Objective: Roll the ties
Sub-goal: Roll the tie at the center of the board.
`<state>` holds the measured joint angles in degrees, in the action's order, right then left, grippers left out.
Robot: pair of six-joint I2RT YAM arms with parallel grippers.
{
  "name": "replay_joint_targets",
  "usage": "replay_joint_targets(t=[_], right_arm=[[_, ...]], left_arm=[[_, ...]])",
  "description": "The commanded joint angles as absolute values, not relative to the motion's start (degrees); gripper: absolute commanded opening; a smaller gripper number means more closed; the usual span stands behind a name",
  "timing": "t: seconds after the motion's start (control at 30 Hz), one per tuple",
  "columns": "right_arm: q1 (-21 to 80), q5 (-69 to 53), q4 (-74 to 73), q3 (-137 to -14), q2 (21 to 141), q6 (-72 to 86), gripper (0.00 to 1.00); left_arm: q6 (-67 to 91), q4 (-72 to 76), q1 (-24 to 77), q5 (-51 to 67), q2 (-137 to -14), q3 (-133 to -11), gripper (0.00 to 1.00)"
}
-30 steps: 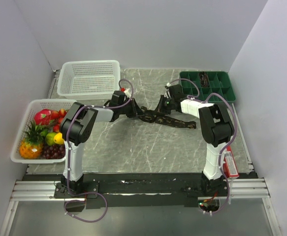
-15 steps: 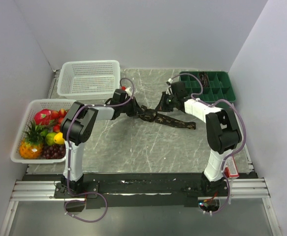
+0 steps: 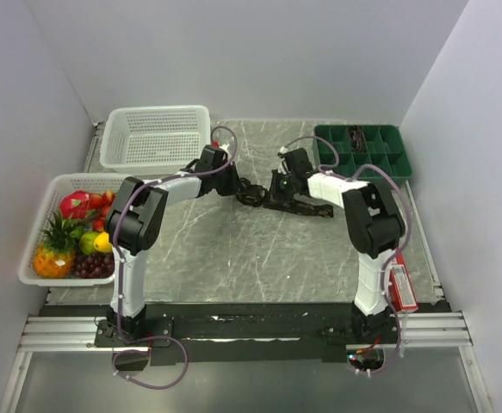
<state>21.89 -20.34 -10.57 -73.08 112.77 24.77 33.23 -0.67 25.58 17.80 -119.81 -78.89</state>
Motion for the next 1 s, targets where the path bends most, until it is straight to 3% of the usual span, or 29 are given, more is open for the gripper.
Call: replay_joint_targets(t=[0.0,0.57,0.97], right_arm=[[23.9,-17.3,-12.2,-79.0,116.2,24.0,0.00],[24.0,-18.5,-15.7,-89.3,123.3,24.2,0.00],[24.1,-18.8,-16.9,-93.5,126.7,23.9,0.00]], left_arm=[[30.0,-6.6,25.6,12.9,-116.6,-82.2,0.01],[24.0,-20.3,29.6,0.6,-119.7,-94.2,0.02],[23.4,-18.9,32.4,3.3,-119.5,-96.2,0.05]])
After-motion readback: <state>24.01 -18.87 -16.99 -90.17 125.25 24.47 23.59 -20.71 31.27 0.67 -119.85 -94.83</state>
